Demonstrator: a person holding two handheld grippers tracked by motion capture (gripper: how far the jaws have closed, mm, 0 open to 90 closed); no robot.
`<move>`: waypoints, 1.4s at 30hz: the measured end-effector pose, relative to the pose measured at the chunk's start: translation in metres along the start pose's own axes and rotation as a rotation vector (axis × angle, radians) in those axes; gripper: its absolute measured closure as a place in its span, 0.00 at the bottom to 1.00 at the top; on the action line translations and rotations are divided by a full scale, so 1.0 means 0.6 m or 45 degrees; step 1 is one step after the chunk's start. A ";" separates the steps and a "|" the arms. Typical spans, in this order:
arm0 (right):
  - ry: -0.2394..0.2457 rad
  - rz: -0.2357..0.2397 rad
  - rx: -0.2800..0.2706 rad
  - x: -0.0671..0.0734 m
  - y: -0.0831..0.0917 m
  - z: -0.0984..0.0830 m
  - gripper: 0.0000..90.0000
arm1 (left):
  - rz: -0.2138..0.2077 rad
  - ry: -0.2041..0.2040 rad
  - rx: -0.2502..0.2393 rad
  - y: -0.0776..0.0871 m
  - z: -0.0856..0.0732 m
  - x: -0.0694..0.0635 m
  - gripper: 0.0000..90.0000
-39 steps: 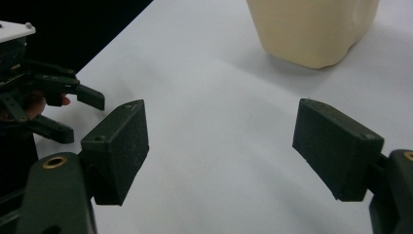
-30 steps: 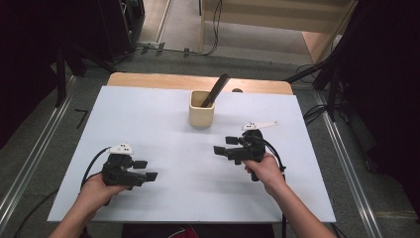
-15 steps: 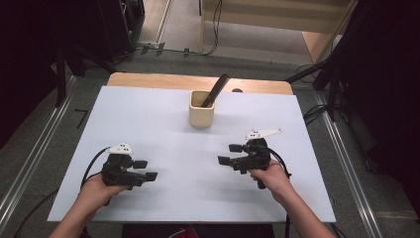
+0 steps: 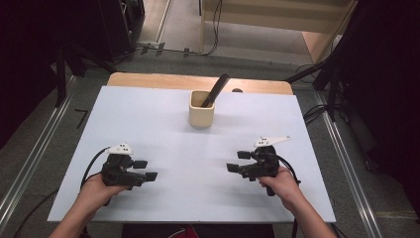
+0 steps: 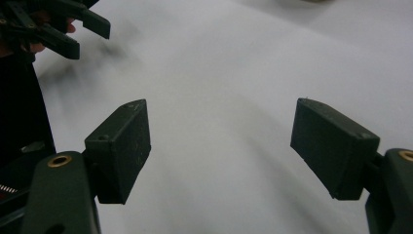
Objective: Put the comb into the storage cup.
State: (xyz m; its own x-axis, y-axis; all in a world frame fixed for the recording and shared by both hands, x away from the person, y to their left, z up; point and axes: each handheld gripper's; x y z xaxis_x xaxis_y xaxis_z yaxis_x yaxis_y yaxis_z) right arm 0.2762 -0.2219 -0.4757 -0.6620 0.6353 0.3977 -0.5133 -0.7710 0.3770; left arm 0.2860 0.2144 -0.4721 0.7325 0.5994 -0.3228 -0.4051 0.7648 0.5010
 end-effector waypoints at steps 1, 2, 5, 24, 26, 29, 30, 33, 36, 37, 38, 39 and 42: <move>0.000 -0.015 -0.002 -0.001 0.003 -0.001 0.23 | -0.003 0.001 -0.004 0.000 0.000 0.000 0.36; -0.003 -0.021 -0.001 -0.003 0.007 -0.002 0.23 | -0.002 0.001 -0.002 0.000 0.000 0.000 0.36; -0.019 -0.033 -0.017 -0.008 0.021 -0.006 0.23 | -0.005 0.001 -0.004 0.000 0.000 0.001 0.36; -0.043 -0.100 -0.013 -0.030 0.071 -0.031 0.23 | -0.003 0.001 -0.006 0.002 0.000 0.000 0.36; -0.041 -0.107 -0.011 -0.032 0.074 -0.033 0.23 | -0.011 0.006 -0.008 0.002 0.000 0.001 0.36; -0.031 -0.115 -0.012 -0.036 0.077 -0.036 0.23 | -0.011 0.003 -0.009 0.001 0.000 0.000 0.36; -0.033 -0.121 -0.009 -0.037 0.077 -0.036 0.23 | -0.014 0.005 -0.006 0.001 -0.001 0.000 0.36; -0.038 -0.129 -0.003 -0.043 0.076 -0.038 0.23 | -0.019 -0.002 -0.002 -0.001 -0.001 -0.001 0.36; -0.044 -0.134 0.009 -0.044 0.074 -0.039 0.23 | -0.019 -0.009 0.004 -0.002 -0.001 0.000 0.36; -0.046 -0.131 0.011 -0.044 0.074 -0.039 0.23 | -0.021 -0.008 0.004 -0.002 -0.001 0.000 0.36; -0.045 -0.129 0.013 -0.044 0.073 -0.039 0.23 | -0.023 -0.008 0.005 -0.003 -0.001 0.001 0.36; -0.042 -0.126 0.015 -0.044 0.073 -0.039 0.23 | -0.024 -0.010 0.006 -0.003 -0.001 0.001 0.36; -0.029 -0.119 0.012 -0.041 0.072 -0.039 0.23 | -0.025 -0.012 0.009 -0.004 -0.001 0.000 0.36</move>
State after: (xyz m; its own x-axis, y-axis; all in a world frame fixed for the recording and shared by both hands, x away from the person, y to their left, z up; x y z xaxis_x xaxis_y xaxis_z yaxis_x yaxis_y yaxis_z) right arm 0.2578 -0.2718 -0.4887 -0.5990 0.7053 0.3792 -0.5670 -0.7080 0.4210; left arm 0.2867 0.2129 -0.4736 0.7453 0.5822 -0.3249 -0.3870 0.7746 0.5002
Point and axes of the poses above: each handheld gripper's, and its own axes: y roughly backward along the jaws, z roughly out of its top, x roughly to its left, and after that the axes turned 15 degrees about -x, right-handed
